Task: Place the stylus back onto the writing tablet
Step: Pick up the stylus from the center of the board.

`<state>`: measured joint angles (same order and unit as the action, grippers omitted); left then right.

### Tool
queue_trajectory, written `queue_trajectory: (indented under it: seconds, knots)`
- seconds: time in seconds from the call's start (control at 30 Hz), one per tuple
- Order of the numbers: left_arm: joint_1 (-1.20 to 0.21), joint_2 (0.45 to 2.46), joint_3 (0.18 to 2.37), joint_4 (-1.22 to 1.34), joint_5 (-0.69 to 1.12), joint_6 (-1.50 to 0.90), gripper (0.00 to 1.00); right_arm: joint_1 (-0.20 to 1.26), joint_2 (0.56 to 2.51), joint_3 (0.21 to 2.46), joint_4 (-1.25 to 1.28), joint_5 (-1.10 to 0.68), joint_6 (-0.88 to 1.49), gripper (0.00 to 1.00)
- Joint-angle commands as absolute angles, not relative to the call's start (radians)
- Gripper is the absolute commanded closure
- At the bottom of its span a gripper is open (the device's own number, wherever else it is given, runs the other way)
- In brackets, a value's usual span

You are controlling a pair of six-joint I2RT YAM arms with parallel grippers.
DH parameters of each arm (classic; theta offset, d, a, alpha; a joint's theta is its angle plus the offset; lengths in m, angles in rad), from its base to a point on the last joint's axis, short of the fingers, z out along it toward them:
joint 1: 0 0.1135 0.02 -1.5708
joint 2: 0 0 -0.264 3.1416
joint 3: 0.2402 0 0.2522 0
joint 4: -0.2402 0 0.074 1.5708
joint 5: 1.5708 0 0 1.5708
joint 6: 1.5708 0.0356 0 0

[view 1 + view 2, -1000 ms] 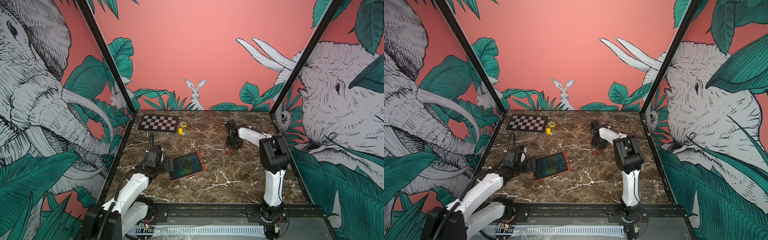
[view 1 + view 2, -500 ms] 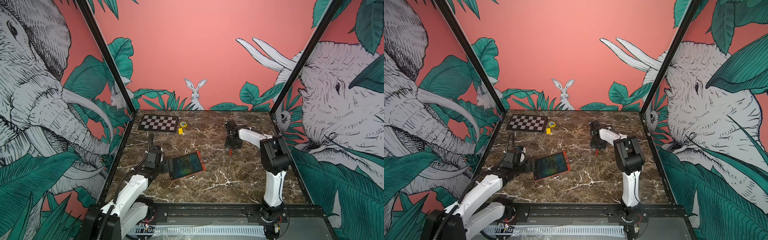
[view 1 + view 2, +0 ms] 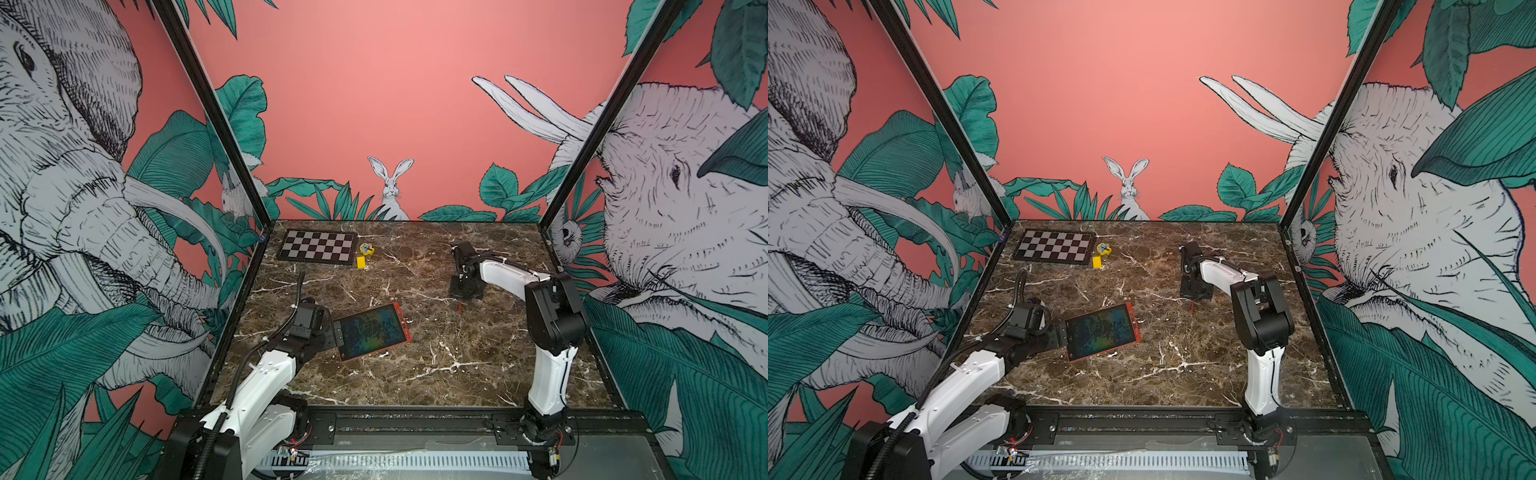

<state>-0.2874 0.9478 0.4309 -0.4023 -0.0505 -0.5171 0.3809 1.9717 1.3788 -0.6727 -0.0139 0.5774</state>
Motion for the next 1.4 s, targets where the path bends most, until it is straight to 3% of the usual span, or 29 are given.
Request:
queue_trajectory:
  seconds: [0.0, 0.53, 0.97, 1.37]
  knots:
    - [-0.291, 0.94, 0.418, -0.44, -0.077, -0.566, 0.04, 0.418, 1.939, 1.385, -0.772, -0.072, 0.528, 1.0]
    - [-0.291, 1.03, 0.463, -0.471, -0.069, -0.574, 0.06, 0.529, 1.91, 1.495, -0.848, -0.157, 0.449, 1.0]
    - [-0.291, 1.076, 0.485, -0.5, -0.059, -0.576, 0.07, 0.676, 2.007, 1.628, -0.785, -0.276, 0.383, 1.0]
    - [-0.291, 1.07, 0.477, -0.494, -0.051, -0.576, 0.1, 0.72, 2.1, 1.656, -0.712, -0.345, 0.35, 1.0]
